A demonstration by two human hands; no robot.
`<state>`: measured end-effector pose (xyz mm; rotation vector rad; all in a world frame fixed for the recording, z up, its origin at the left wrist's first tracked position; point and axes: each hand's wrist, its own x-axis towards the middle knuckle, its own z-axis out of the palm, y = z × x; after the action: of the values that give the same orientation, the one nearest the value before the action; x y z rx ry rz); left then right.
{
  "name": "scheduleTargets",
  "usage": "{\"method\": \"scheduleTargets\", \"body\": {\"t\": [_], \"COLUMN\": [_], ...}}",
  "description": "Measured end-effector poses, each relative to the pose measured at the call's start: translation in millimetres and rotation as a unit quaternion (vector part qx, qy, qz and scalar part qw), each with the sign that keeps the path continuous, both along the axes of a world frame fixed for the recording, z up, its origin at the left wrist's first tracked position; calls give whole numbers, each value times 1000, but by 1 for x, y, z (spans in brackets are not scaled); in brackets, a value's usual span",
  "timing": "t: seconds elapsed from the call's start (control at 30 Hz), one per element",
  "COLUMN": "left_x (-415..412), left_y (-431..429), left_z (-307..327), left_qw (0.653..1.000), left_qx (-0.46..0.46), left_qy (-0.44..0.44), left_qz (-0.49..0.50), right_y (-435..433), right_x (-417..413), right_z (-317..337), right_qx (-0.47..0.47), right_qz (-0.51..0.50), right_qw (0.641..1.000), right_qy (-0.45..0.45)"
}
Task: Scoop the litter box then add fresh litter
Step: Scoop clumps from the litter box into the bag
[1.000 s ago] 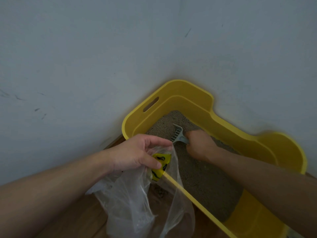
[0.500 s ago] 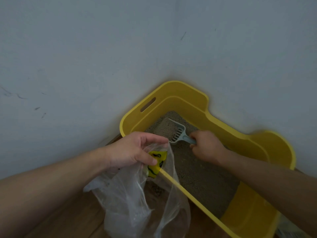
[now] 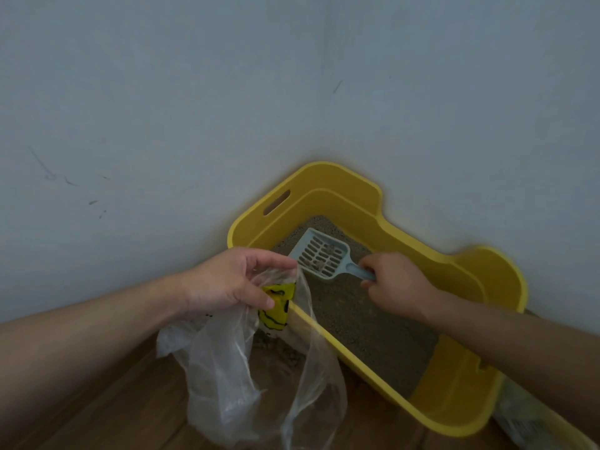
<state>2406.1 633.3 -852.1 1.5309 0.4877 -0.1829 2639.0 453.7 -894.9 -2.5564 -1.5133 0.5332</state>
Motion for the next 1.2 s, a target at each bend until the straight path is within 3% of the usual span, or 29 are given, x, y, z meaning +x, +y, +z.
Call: {"method": "scheduleTargets", "body": {"t": [0.63, 1.0, 1.2], "left_x": [-34, -35, -35], "left_y": [0, -1, 1], "left_z": [15, 23, 27], "left_qw": [993, 991, 992], "left_qx": [104, 120, 107], "left_qy": [48, 62, 59], "left_qz": [-22, -16, -29], "right_y": [-57, -60, -36], "right_x": [-26, -70, -93], "right_z": [85, 101, 100], "right_qx": [37, 1, -71], "right_qz": [46, 237, 288], "right_qw": [998, 972, 954], "right_qy": [-27, 5, -34]}}
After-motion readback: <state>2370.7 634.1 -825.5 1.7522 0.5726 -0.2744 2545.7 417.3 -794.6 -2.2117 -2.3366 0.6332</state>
